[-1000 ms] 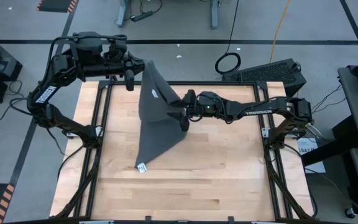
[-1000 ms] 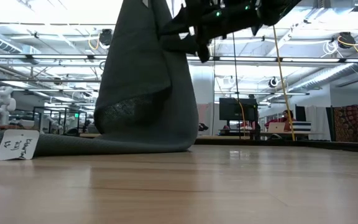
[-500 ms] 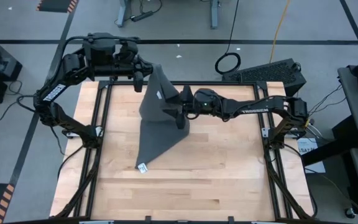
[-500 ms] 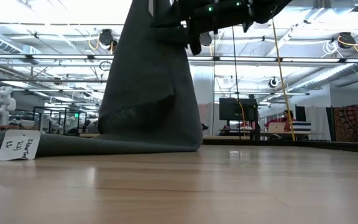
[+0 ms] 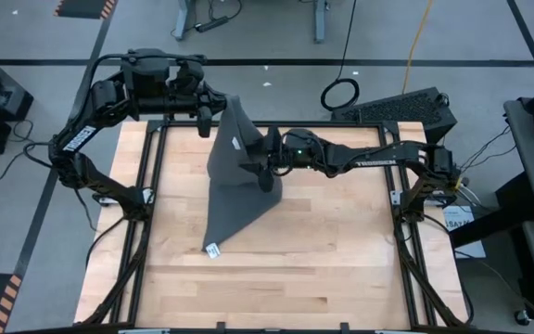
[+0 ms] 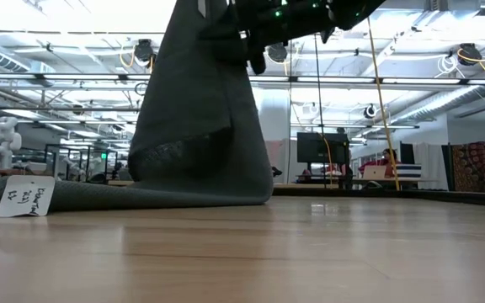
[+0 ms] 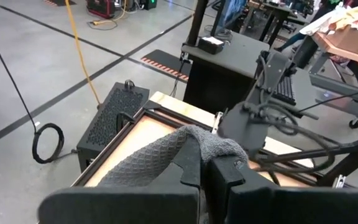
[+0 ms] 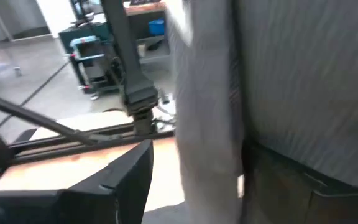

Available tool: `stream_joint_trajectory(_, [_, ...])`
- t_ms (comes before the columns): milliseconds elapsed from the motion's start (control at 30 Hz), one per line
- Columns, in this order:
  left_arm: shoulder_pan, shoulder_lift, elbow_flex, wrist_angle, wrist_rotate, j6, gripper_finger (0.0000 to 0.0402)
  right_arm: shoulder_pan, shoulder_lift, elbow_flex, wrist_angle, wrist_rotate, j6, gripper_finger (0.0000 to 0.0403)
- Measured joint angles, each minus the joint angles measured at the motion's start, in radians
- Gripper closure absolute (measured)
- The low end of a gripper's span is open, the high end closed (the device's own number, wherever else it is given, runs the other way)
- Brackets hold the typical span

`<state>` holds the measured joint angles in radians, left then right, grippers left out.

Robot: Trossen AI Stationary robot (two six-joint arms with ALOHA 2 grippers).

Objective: Roll towel
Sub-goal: Fold the gray towel on the center of table

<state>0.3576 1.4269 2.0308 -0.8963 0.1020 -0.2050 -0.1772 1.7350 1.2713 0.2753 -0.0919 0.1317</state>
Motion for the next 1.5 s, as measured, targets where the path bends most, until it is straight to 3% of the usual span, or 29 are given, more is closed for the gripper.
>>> stream_joint_trajectory(200, [0.000,0.000,0.000,0.000,0.000,0.000,0.0400,0.005,0.033,-0.001,0.000,-0.098,0.063,0.0182])
stream_joint_trajectory(500, [0.002,0.000,0.000,0.000,-0.005,0.008,0.0400,0.016,0.035,-0.001,-0.116,-0.103,0.084,0.0272])
stream_joint_trajectory(600, [0.002,0.000,0.000,0.000,-0.015,0.009,0.0400,0.015,0.035,-0.001,-0.189,-0.163,0.112,0.0289])
stream_joint_trajectory(867, [0.002,0.000,0.000,0.000,-0.023,0.011,0.0400,0.015,0.035,-0.001,-0.323,-0.244,0.084,0.0285])
stream_joint_trajectory(1233, [0.002,0.000,0.000,0.001,-0.027,0.011,0.0400,0.026,0.035,-0.002,-0.400,-0.206,0.035,0.0303])
stream_joint_trajectory(1500, [0.002,0.000,0.000,0.002,-0.027,0.011,0.0400,0.043,0.035,-0.002,-0.429,-0.194,-0.009,0.0293])
